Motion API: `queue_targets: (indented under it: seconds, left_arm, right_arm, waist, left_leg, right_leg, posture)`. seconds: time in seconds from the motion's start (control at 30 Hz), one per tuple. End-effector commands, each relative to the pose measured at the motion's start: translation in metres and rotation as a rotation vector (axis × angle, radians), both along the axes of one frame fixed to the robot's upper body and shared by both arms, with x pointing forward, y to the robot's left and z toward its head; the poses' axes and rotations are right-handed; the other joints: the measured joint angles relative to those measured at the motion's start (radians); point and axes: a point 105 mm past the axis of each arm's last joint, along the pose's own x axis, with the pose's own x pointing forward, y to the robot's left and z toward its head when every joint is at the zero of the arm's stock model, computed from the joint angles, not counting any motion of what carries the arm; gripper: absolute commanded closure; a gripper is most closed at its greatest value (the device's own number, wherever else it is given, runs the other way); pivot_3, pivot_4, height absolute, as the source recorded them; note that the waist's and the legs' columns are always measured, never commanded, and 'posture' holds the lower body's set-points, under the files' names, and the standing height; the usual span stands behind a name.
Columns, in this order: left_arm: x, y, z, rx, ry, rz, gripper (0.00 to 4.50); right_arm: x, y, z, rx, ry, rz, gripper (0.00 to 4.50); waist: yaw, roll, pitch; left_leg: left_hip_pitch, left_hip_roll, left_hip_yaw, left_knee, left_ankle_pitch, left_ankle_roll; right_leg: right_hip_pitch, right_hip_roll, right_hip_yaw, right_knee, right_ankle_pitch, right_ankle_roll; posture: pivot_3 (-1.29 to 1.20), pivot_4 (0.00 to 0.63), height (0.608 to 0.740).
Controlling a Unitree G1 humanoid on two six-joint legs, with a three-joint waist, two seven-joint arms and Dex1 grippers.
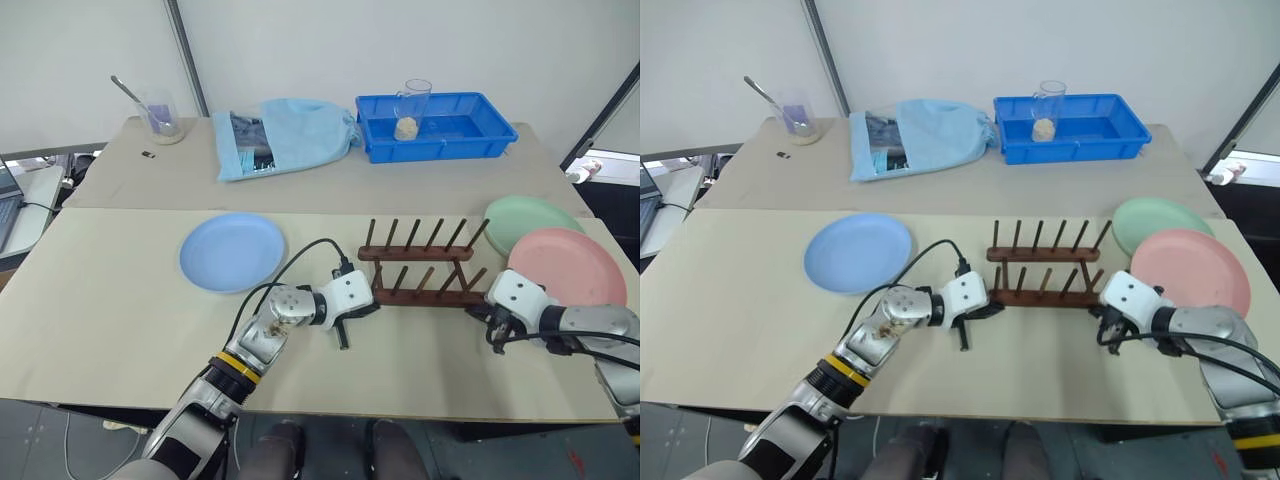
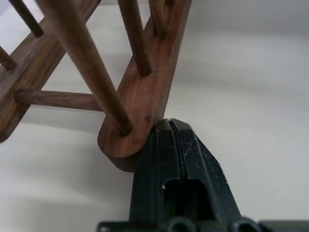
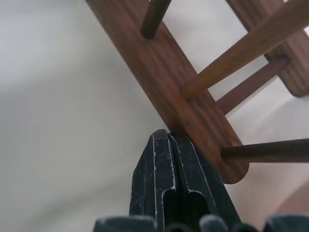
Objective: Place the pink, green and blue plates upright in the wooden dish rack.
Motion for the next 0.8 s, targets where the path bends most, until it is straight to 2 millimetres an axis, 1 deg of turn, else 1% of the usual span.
queue_targets:
  seconds: [0.03,0.17,0.53,0.7,0.77,0.8]
  left_arm:
    - [0.015,0.005,0.002,0.015,-0.037,0.059,4.5]
    - [0.027,0.005,0.0,0.026,-0.059,0.09,4.5]
    - [0.056,0.007,0.005,0.032,-0.105,0.159,4.5]
    - [0.057,0.007,0.005,0.029,-0.109,0.14,4.5]
    - [0.051,0.006,0.008,0.004,-0.099,0.104,4.5]
    - [0.044,0.007,0.013,-0.025,-0.104,0.071,4.5]
  right_arm:
    - [0.011,0.0,0.008,-0.014,-0.056,0.005,4.49]
    - [0.021,0.001,0.009,-0.016,-0.075,0.005,4.49]
    - [0.049,0.007,0.021,0.004,-0.148,-0.011,4.49]
    - [0.052,0.008,0.024,0.003,-0.16,-0.012,4.49]
    - [0.049,0.007,0.026,0.004,-0.161,-0.01,4.49]
    - [0.045,0.007,0.031,0.013,-0.163,0.0,4.49]
  waist:
    - [0.0,0.0,0.0]
    - [0.0,0.0,0.0]
    - [-0.003,0.0,0.0]
    - [-0.003,0.0,0.0]
    - [-0.003,0.0,0.0]
    - [-0.004,0.0,0.0]
  left_leg:
    - [0.0,0.0,0.0,0.0,0.0,0.0]
    - [0.001,0.0,0.0,0.0,0.001,-0.001]
    - [0.001,-0.001,0.0,0.0,0.001,-0.001]
    - [0.001,-0.002,0.0,0.0,0.001,-0.001]
    - [0.0,-0.002,0.0,0.0,0.001,-0.001]
    - [0.0,-0.002,0.0,0.0,0.001,-0.001]
  right_leg:
    - [0.0,0.0,0.0,0.001,0.0,0.0]
    - [0.001,0.0,0.0,0.001,0.0,0.0]
    - [0.0,0.0,0.0,0.0,0.001,0.0]
    - [-0.001,0.0,0.0,0.0,0.001,0.0]
    - [-0.001,0.0,0.001,0.0,0.001,0.0]
    - [-0.001,0.0,0.001,0.0,0.001,0.0]
  posture:
    - [0.0,0.15,0.74]
    - [0.0,0.15,0.74]
    - [0.0,0.15,0.74]
    - [0.0,0.15,0.74]
    - [0.0,0.15,0.74]
    - [0.0,0.15,0.74]
